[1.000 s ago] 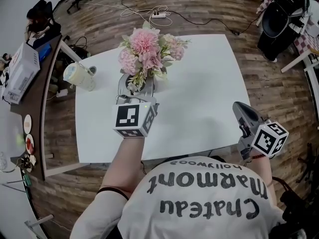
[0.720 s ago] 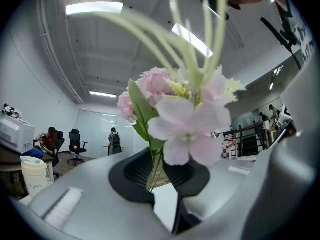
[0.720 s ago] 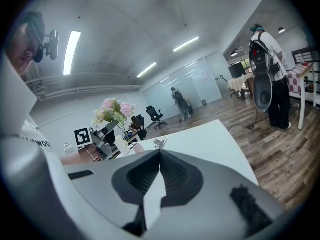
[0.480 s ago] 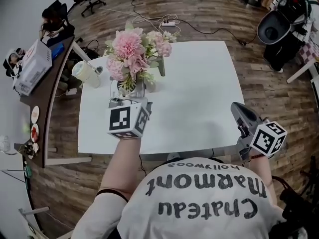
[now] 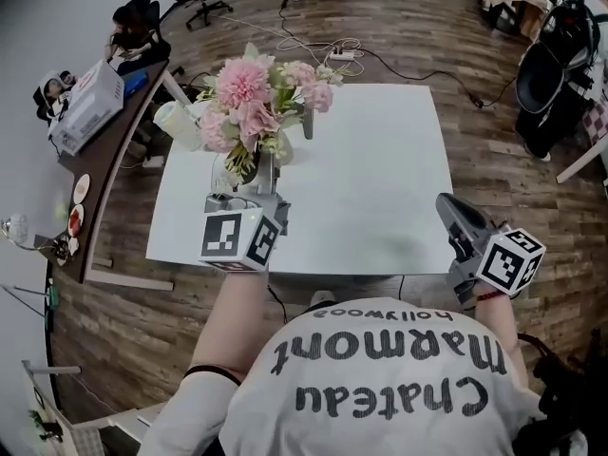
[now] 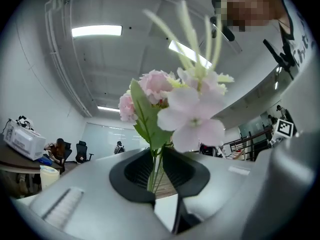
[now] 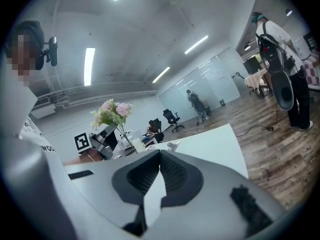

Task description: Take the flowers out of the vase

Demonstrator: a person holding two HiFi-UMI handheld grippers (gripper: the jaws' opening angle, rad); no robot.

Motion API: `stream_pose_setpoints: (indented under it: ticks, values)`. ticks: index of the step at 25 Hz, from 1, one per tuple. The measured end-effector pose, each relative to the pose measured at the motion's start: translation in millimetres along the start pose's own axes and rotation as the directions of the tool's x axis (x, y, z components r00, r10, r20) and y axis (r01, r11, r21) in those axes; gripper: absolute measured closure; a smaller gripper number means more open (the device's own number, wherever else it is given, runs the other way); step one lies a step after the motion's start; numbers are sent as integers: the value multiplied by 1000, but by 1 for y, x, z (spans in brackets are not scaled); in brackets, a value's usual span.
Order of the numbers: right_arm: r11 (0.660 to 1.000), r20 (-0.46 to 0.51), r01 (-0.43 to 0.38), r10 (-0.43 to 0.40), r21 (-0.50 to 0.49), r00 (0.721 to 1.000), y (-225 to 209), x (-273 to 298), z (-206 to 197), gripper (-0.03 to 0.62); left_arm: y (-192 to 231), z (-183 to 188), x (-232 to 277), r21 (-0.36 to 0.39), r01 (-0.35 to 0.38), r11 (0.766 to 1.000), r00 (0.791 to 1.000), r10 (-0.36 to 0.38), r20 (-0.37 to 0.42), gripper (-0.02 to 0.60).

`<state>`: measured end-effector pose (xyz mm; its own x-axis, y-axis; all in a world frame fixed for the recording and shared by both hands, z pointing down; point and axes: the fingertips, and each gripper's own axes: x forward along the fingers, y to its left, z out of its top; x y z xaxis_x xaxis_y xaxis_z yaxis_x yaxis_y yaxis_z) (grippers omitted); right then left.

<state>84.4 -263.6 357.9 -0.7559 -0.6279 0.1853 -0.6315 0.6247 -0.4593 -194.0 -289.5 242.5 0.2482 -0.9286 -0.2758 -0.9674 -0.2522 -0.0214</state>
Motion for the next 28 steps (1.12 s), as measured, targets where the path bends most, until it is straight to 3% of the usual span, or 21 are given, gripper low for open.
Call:
stream_pose_setpoints:
  ticks: [5,12,18,28]
  values:
    - [996,-25,-81,80,-28,996,0,-23,3,580,-45,4,-31,-39,-31,999,1000,31,4,518]
    - [984,-102,-173,169,-35,980,-3,-56,-19,579,-99,-8,-82,-59,-112,992,993,109,-50,517]
    - [975,-178,-223,217,-15,960,5,-76,-46,580,-127,-23,-137,-110,-192,975,977,180,-112,517]
    - [959,-269,-278,284,64,920,32,-83,-97,580,-150,-54,-203,-150,-263,953,948,227,-222,517]
